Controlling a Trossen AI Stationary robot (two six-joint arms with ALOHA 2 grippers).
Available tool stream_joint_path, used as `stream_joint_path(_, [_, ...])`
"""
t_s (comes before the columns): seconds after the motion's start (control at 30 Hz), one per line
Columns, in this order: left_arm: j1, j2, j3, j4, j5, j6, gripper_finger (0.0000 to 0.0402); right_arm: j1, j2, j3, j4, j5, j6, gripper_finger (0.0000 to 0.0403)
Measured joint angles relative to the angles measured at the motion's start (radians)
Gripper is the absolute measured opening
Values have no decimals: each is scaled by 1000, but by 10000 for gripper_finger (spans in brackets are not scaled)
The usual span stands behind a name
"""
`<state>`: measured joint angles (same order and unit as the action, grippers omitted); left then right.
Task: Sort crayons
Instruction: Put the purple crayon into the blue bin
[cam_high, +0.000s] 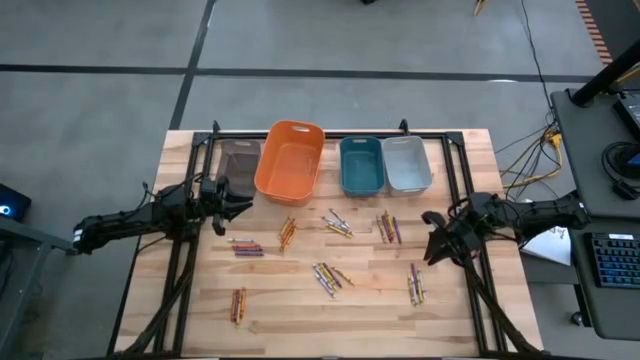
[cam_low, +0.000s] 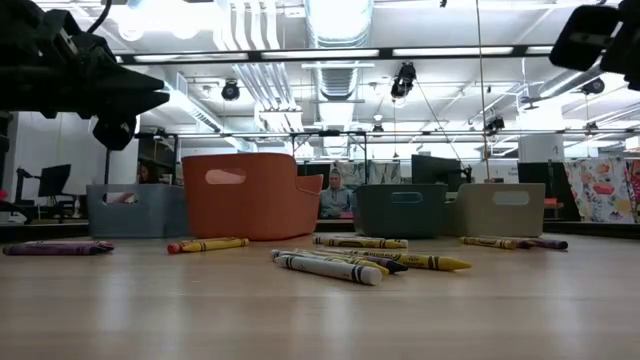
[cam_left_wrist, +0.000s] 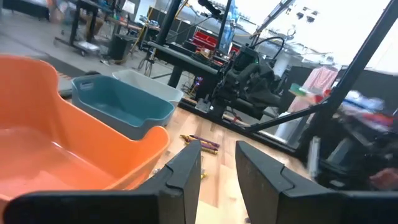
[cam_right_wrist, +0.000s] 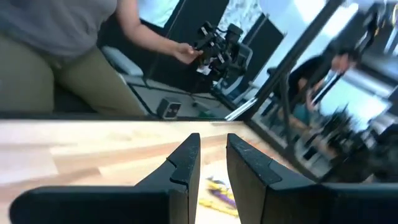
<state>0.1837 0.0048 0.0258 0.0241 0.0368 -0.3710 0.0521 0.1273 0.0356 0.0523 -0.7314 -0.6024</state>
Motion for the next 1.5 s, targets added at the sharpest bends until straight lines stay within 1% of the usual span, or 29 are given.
stream_joint_path(0.03, [0,0,0,5,-22,12,84,0,0,1,-1,0,-20,68])
stream_joint_path(0.07, [0,0,0,22,-32,-39,84,0,0,1,0,1,-38,68])
stream_joint_path(0.13, [0,0,-2,105,-47,-201,84,0,0,1,7,2,-101,68])
stream_joint_path(0.2, [-1,0,-2,214,-57,-248,84,0,0,1,41,1,-219,68])
stream_joint_path(0.33, [-2,14,-2,383,6,-181,84,2,6,3,133,-23,-456,68])
stream_joint_path(0.37, [-2,21,-2,415,7,-161,84,2,12,3,185,-24,-469,68])
stream_joint_path(0.4, [-2,31,-2,439,6,-136,84,2,19,3,250,-9,-437,68])
stream_joint_path(0.43, [-2,46,-2,459,1,-107,84,2,32,3,321,30,-369,68])
stream_joint_path(0.47, [-2,63,-3,475,-12,-81,84,2,52,3,404,101,-277,68])
stream_joint_path(0.53, [-2,106,-4,514,-55,-35,84,2,100,4,564,315,-70,68])
stream_joint_path(0.57, [-2,134,-4,542,-81,-24,84,2,129,6,641,448,35,68])
stream_joint_path(0.63, [-2,190,-4,604,-124,-19,84,2,188,22,752,748,234,68])
stream_joint_path(0.67, [-2,222,-4,645,-127,-21,84,2,215,38,768,908,312,68])
stream_joint_path(0.73, [-2,285,-4,725,-124,-26,84,0,264,75,743,1235,428,68])
stream_joint_path(0.8, [-2,350,-4,793,-118,-38,84,0,312,117,682,1511,512,68])
stream_joint_path(0.83, [-2,381,-4,823,-117,-44,84,0,334,138,650,1620,553,68])
stream_joint_path(0.87, [-2,411,-4,849,-116,-55,84,0,355,160,621,1701,587,68])
stream_joint_path(0.9, [-2,438,-4,872,-116,-70,84,0,374,182,589,1754,616,68])
stream_joint_path(0.93, [-2,464,-4,889,-116,-87,84,0,389,204,555,1772,634,68])
stream_joint_path(0.97, [-2,489,-4,904,-116,-105,84,0,405,230,516,1766,646,68])
stream_joint_path(1.13, [-2,603,31,904,-129,-154,84,0,501,386,347,1571,693,68])
stream_joint_path(1.2, [-2,651,56,899,-119,-173,84,0,548,456,277,1537,725,68])
stream_joint_path(1.27, [-2,697,88,897,-84,-163,84,0,593,525,181,1535,776,68])
stream_joint_path(1.4, [-2,789,171,891,20,-138,84,0,689,651,-50,1532,875,68])
stream_joint_path(1.5, [-2,847,243,819,84,-121,84,0,758,737,-231,1524,984,68])
